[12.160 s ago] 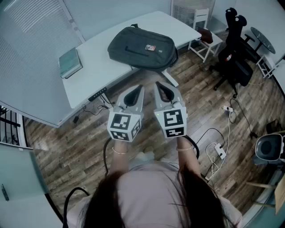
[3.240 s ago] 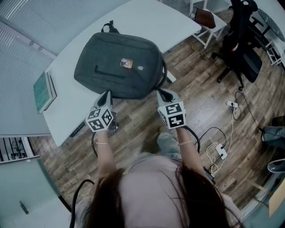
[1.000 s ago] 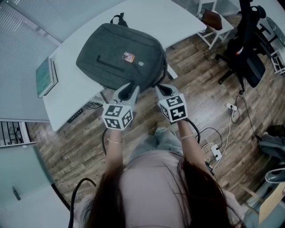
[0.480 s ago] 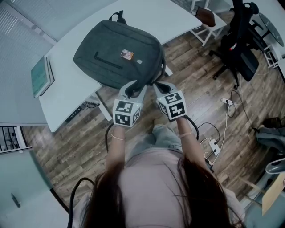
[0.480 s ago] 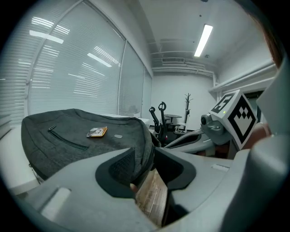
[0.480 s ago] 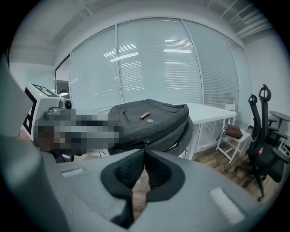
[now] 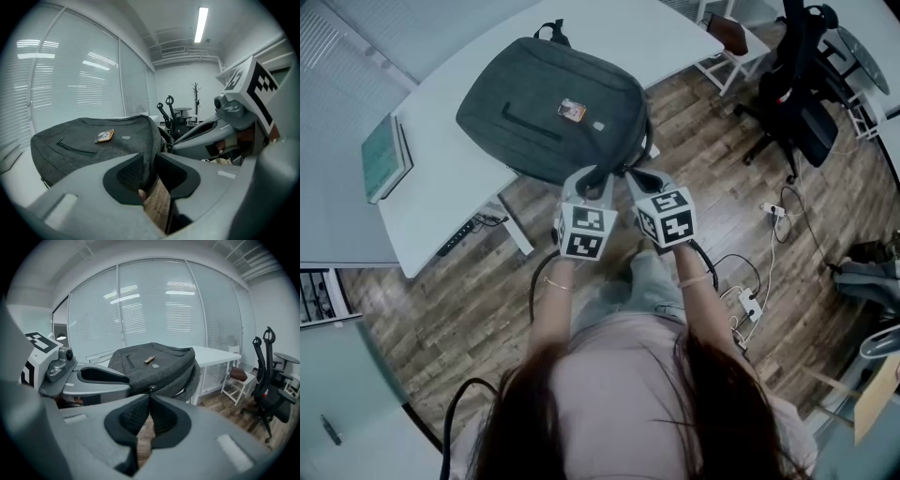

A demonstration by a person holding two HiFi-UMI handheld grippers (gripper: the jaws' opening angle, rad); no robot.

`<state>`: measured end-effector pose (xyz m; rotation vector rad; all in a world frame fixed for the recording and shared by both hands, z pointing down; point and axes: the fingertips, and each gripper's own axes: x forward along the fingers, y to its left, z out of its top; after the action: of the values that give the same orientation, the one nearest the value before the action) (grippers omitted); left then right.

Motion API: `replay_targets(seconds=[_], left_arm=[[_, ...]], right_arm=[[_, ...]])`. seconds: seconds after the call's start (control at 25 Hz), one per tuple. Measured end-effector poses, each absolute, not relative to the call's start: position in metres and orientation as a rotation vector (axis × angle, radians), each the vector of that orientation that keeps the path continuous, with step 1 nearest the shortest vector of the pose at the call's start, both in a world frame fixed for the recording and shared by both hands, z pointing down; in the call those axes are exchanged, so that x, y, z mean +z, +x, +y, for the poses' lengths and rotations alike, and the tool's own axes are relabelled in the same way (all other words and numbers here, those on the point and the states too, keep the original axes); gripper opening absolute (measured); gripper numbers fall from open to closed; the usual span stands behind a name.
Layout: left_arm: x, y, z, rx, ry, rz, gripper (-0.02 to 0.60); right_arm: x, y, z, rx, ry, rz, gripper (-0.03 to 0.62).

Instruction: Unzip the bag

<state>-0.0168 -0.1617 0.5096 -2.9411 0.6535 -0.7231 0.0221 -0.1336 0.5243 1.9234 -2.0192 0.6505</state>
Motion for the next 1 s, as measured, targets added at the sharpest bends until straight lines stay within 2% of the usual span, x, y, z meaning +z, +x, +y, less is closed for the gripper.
replay_targets(seconds=[0.44, 1.0], left_arm=[[0.510, -0.020, -0.158, -0.753, -2.968, 0.595, 0.067], [0.519, -0.018, -0.163, -0.810, -3.033, 0.606, 0.063]], right_arm=[[0.524, 0.026, -0.129, 0.645, 1.901, -2.033, 0.008], [0.526, 0.054, -0.139, 0.619, 1.849, -2.050, 0.009]])
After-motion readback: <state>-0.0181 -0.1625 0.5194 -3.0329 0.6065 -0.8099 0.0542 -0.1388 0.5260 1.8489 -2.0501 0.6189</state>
